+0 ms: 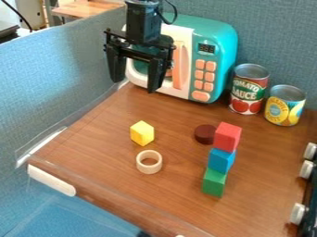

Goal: Put the yellow cube on top of the red cube

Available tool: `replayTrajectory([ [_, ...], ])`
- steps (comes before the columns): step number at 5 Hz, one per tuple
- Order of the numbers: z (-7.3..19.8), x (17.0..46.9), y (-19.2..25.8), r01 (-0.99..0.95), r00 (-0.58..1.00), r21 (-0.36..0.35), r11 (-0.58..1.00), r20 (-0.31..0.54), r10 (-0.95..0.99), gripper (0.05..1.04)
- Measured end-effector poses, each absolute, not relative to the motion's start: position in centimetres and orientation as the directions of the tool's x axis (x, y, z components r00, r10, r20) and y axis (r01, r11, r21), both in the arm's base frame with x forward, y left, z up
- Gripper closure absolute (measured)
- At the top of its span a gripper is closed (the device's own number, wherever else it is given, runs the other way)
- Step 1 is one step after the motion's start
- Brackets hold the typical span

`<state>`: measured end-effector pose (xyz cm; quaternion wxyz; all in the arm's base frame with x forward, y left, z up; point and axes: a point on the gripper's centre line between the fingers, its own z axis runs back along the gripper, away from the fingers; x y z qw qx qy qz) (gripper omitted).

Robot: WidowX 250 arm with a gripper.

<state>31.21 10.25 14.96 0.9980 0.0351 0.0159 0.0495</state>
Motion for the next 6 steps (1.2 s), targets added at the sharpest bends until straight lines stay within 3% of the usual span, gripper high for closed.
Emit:
replayTrajectory([
  [2,11.4,32.5,11.5,-0.068,0.988,0.090,0.994,-0.130,0.079,0.083],
  [5,10.0,34.2,12.5,-0.063,0.986,0.083,0.995,-0.148,0.075,0.083],
  [6,8.3,34.8,12.6,-0.059,0.987,0.077,0.995,-0.143,0.069,0.083],
])
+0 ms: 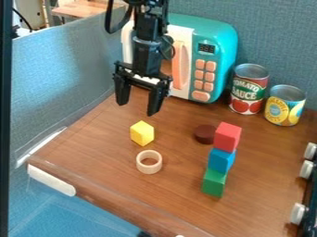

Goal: Put the yellow cube on top of the red cube

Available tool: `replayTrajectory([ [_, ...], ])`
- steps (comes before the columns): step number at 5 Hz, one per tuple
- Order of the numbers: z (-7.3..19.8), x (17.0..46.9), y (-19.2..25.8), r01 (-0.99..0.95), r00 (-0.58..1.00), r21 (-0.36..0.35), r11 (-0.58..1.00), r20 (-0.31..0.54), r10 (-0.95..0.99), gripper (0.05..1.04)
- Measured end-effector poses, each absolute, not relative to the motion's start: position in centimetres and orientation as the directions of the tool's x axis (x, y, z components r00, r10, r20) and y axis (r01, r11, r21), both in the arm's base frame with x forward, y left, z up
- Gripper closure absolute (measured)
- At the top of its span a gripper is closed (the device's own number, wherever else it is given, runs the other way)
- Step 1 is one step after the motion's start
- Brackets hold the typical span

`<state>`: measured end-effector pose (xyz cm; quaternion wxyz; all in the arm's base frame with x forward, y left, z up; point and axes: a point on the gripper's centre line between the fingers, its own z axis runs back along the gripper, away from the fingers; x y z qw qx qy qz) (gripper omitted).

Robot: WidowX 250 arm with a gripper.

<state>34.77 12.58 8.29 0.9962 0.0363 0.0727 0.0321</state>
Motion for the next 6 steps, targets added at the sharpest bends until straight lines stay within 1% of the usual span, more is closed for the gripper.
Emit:
replayTrajectory([
  [1,7.3,35.6,12.8,-0.086,0.991,0.094,0.992,-0.093,0.095,0.083],
  [2,4.7,35.9,12.7,-0.087,0.988,0.080,0.993,-0.124,0.097,0.083],
  [3,3.1,36.3,12.5,-0.072,0.984,0.065,0.995,-0.159,0.082,0.083],
  [4,2.7,36.7,12.5,-0.078,0.983,0.060,0.995,-0.164,0.087,0.116],
  [5,2.4,36.7,12.1,-0.082,0.982,0.033,0.996,-0.167,0.086,0.385],
  [6,2.4,36.7,12.1,-0.092,0.982,0.025,0.995,-0.166,0.095,0.504],
])
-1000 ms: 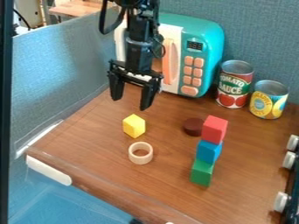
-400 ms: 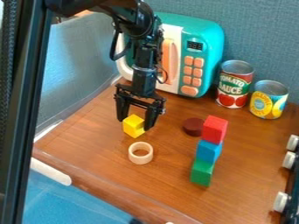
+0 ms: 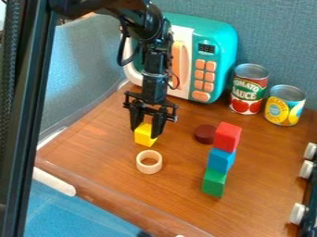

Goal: Put the yellow cube on top of the red cube

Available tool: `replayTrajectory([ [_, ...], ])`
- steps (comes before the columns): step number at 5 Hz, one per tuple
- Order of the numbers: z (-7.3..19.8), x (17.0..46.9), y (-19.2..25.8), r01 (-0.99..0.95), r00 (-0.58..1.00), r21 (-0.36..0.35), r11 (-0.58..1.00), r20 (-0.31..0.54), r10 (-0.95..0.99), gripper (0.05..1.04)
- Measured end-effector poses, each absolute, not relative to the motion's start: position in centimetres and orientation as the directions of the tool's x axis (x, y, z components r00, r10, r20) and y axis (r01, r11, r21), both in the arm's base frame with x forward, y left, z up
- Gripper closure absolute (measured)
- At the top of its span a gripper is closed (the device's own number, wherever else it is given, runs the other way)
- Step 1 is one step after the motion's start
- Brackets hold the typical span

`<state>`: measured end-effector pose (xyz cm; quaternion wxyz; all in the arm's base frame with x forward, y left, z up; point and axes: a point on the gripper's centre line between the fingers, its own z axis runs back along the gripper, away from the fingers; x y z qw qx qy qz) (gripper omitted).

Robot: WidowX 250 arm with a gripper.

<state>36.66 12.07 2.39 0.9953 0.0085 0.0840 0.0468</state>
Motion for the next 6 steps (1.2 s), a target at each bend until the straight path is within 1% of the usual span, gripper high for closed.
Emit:
replayTrajectory([
  [1,4.7,36.1,11.7,-0.126,0.980,0.030,0.992,-0.150,0.129,0.504],
  [2,10.2,35.5,9.4,-0.181,0.978,0.066,0.981,-0.088,0.187,0.504],
  [3,14.6,35.1,6.5,-0.192,0.977,0.098,0.977,-0.077,0.200,0.504],
  [4,17.2,35.7,2.4,-0.157,0.987,0.150,0.976,-0.018,0.162,0.504],
  [5,17.4,36.0,-0.7,-0.091,0.996,0.162,0.983,-0.002,0.093,0.504],
  [6,17.4,35.9,-2.9,-0.046,0.999,0.148,0.988,-0.001,0.047,0.504],
])
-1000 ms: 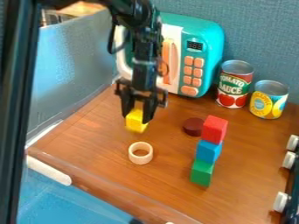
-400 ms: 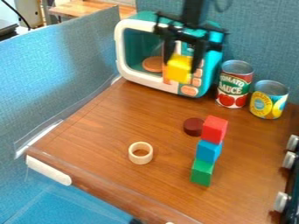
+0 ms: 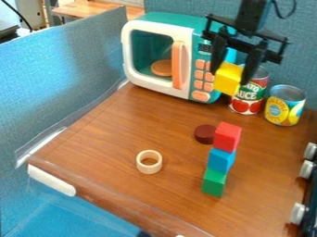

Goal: Put the yellow cube on top of the red cube

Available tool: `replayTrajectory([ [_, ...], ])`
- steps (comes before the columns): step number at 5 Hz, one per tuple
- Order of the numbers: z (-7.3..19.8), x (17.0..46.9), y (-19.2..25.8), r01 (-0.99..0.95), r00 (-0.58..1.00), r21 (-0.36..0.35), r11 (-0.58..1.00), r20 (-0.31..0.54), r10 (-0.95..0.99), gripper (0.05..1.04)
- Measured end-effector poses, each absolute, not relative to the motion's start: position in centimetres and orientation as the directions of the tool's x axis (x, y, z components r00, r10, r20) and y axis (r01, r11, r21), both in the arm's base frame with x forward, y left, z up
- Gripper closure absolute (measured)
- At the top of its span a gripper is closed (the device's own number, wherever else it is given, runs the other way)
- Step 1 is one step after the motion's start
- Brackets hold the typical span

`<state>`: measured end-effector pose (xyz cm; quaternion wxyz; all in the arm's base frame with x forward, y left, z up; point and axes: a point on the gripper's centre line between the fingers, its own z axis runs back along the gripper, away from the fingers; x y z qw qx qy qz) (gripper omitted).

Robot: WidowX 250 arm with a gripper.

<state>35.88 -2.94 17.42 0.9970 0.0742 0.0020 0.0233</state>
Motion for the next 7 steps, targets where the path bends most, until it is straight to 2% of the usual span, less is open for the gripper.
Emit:
replayTrajectory([
  [2,16.0,35.4,-4.0,-0.033,0.998,0.125,0.992,-0.045,0.039,0.504],
  [4,13.2,34.4,-2.8,-0.073,0.988,0.069,0.995,-0.133,0.082,0.504],
  [6,11.6,34.4,-2.8,-0.065,0.982,0.060,0.996,-0.174,0.075,0.504],
  [7,11.8,34.7,-2.9,-0.068,0.984,0.056,0.996,-0.162,0.076,0.504],
])
